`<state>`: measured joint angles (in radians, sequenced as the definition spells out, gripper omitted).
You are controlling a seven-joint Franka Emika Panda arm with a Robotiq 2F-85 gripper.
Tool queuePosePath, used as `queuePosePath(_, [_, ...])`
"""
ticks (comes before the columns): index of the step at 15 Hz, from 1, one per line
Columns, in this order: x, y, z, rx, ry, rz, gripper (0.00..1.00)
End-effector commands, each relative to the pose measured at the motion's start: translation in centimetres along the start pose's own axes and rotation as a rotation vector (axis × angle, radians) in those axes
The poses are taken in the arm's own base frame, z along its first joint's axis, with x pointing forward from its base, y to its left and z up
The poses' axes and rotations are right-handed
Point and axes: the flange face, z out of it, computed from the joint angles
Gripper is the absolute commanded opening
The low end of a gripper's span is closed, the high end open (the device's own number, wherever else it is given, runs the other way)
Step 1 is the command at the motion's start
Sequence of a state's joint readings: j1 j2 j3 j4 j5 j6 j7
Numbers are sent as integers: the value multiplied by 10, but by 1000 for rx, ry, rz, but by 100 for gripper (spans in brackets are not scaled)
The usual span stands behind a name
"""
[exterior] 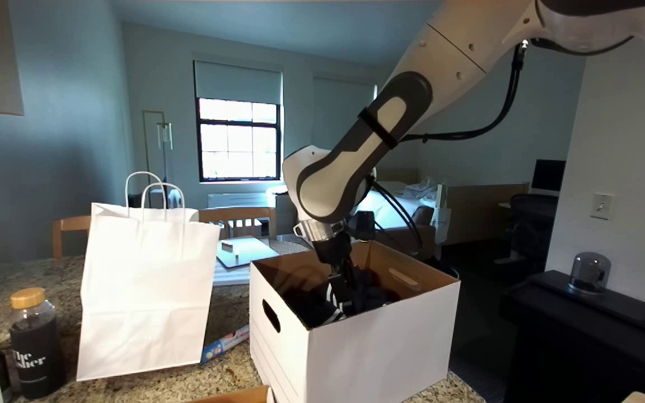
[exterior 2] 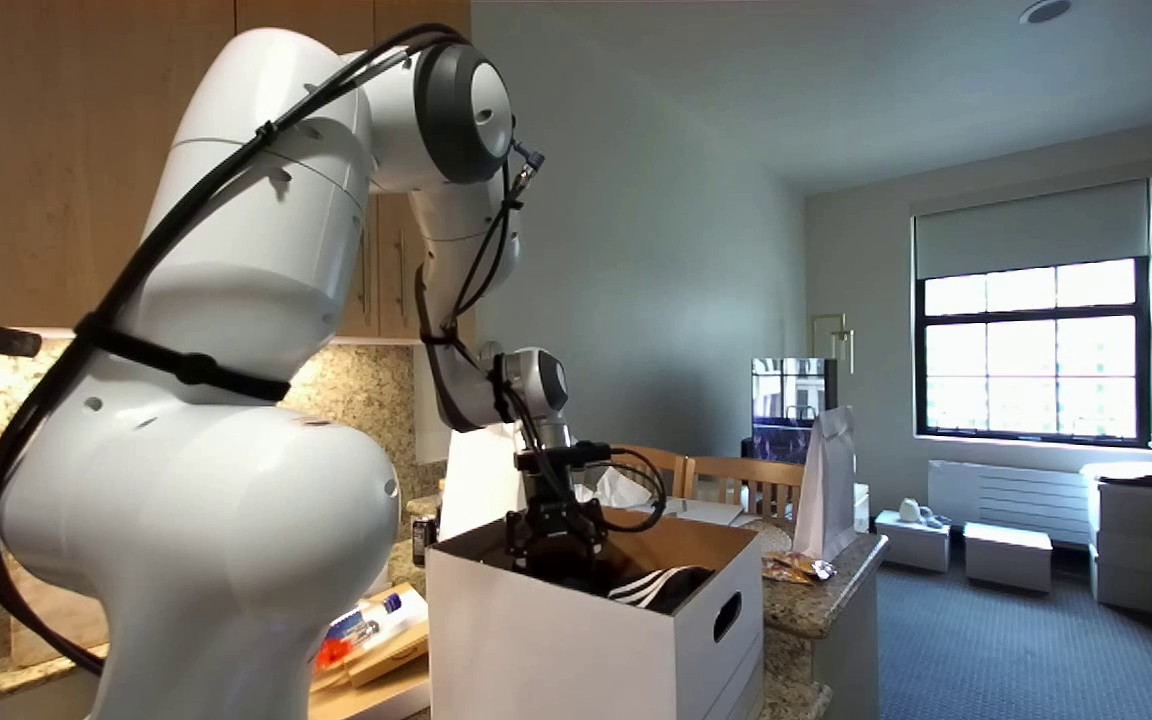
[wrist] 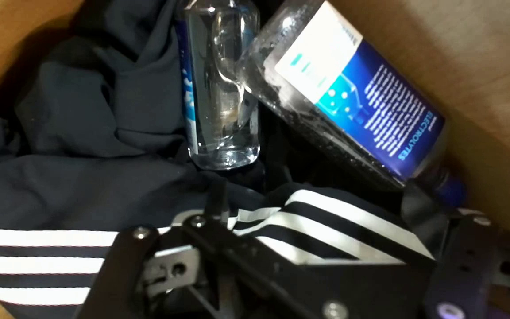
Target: Remove three empty water bottles from the white storage box
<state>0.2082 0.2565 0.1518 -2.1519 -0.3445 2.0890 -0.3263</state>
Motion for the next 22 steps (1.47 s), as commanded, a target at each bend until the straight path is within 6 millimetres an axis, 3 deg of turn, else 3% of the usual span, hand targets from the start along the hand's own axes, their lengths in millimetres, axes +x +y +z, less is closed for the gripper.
queuePosePath(1, [-5,-1,3,29,-78,-81,100])
queuePosePath(6, [-8,12,7,102,-184,-189,100])
queuePosePath(11, [2,23,24,156,-219,-234,100])
queuePosePath(17, [17,25,49,171,-231,-225,100])
queuePosePath(22, [21,21,58,164,-238,-221,100])
